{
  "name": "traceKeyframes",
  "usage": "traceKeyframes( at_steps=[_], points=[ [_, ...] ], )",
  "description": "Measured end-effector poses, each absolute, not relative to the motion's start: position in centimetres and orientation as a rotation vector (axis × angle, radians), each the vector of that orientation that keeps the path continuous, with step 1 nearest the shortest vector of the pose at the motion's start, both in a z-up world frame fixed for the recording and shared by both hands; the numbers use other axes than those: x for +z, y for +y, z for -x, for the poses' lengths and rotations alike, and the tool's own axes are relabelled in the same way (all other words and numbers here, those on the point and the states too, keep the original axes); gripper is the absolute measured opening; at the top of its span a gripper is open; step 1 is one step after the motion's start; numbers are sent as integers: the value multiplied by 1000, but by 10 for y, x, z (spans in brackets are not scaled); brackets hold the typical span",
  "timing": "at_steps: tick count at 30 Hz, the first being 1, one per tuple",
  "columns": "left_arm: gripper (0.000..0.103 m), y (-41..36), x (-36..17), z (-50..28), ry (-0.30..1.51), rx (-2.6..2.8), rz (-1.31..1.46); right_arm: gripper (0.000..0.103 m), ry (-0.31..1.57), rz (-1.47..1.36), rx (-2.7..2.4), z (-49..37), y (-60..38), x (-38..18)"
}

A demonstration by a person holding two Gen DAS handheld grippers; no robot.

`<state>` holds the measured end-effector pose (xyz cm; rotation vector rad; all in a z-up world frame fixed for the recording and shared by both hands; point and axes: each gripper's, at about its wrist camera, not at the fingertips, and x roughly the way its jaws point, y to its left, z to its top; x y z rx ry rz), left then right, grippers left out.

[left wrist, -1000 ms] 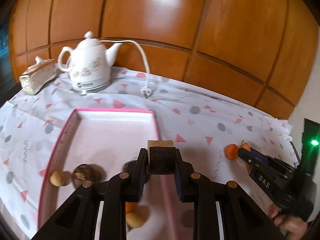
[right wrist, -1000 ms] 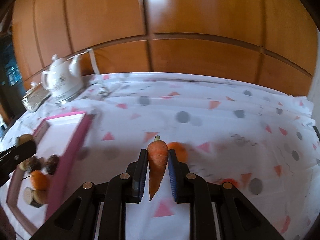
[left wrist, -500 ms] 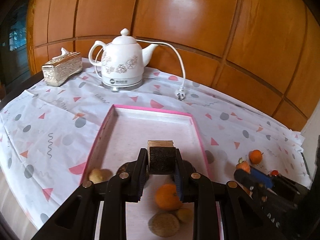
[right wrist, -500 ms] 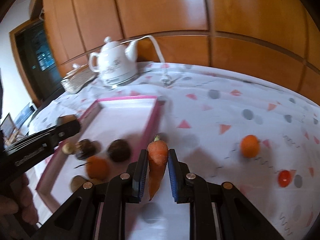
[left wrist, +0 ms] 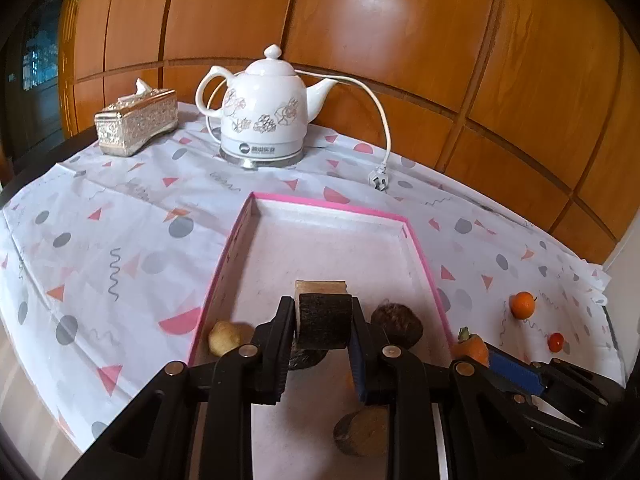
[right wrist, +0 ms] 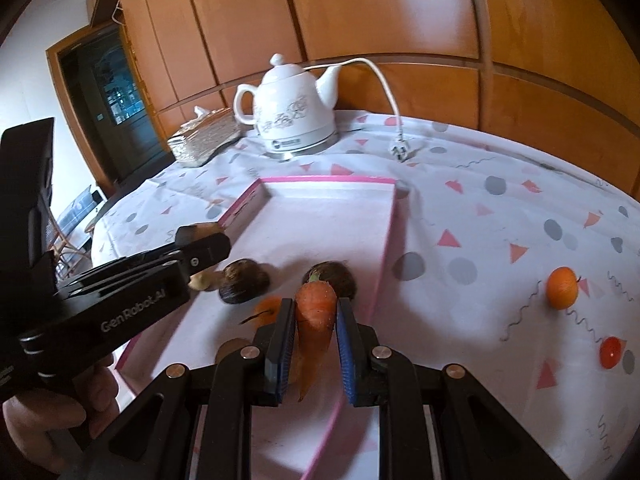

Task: Organize fruits
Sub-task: 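Carry the log slice with the left tool while the right tool carries the carrot toward the tray, then open the left tool over the tray while the right tool releases the carrot into it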

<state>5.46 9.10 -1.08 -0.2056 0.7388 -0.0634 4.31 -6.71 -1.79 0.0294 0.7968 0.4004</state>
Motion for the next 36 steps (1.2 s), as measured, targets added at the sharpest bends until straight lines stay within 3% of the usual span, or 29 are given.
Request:
traceKeyframes(
  at_steps=[13, 20, 23, 36],
  points=[
    [26, 107, -4, -86, 744, -42, 198, 21, 838, -49, 392, -61, -61, -24],
    [39, 97, -5, -93, 758, -50, 180, 22, 847, -42, 387, -58, -62, -27],
    [50, 92, -8, -86, 772, -41, 189, 22, 835, -45, 381, -54, -66, -24],
    [53, 41, 0, -59, 773, -156, 120, 27, 770, -115, 226, -33, -130, -10]
  ],
)
